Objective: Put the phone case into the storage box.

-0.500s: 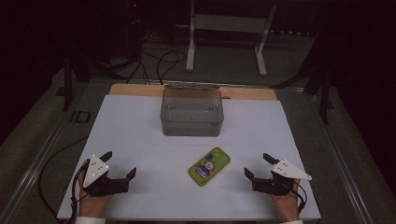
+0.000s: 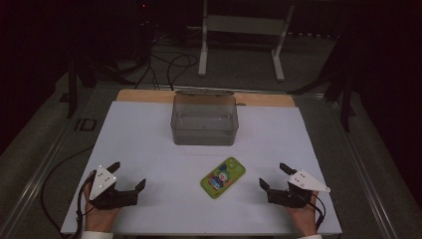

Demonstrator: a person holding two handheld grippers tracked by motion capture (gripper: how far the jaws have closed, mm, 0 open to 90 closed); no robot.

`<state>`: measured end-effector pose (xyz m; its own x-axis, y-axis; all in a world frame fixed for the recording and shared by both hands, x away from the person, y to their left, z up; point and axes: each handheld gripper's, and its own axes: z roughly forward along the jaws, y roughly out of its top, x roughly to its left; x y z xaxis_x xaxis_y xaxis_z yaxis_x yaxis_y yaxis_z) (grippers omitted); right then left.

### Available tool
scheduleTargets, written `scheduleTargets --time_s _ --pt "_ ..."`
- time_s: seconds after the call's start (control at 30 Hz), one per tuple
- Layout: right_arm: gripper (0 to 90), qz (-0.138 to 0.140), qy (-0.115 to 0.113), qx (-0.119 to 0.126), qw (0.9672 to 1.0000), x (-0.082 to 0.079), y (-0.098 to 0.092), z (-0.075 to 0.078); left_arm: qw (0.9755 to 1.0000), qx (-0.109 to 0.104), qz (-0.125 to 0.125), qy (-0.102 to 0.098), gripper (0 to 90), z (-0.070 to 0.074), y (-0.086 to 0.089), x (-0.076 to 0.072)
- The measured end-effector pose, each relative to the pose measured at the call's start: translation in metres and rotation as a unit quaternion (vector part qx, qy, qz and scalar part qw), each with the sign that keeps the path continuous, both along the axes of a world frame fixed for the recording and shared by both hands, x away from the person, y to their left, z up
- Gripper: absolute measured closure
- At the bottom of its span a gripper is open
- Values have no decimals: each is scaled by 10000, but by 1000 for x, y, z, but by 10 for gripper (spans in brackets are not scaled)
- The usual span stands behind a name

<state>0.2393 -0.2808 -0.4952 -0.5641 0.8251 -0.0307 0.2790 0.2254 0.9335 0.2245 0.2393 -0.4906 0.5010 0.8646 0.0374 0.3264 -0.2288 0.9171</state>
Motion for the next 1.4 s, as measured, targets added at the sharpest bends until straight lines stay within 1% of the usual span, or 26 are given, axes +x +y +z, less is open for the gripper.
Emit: scheduleTargets --time_s 0.1,0.3,0.57,0.73,0.9,1.0,1.07,1.17,1.4 --pt "91 7 0 -18 10000 0 0 0 10000 -30 2 12 0 0 -2 0" --pt "91 0 1 -11 10000 1 1 -1 10000 22 -1 68 0 1 -6 2" --pt "91 11 29 -11 10000 3 0 -3 9999 20 13 105 0 2 -10 2" --pt "91 -14 27 -6 10000 3 0 -3 9999 60 18 147 0 4 -15 3" --pt "91 -20 49 0 10000 3 0 -4 9999 99 -35 124 0 8 -19 6" --pt "91 -35 49 -9 10000 3 1 -4 9998 150 -52 153 0 10 -23 7" --pt "91 -47 52 0 10000 3 0 -4 9995 223 -35 227 0 11 -25 9" --pt "91 -51 53 2 10000 3 0 -4 9992 251 -17 323 0 11 -28 12" --pt "91 -48 50 -16 10000 3 0 -5 9986 323 -58 406 0 14 -37 17"
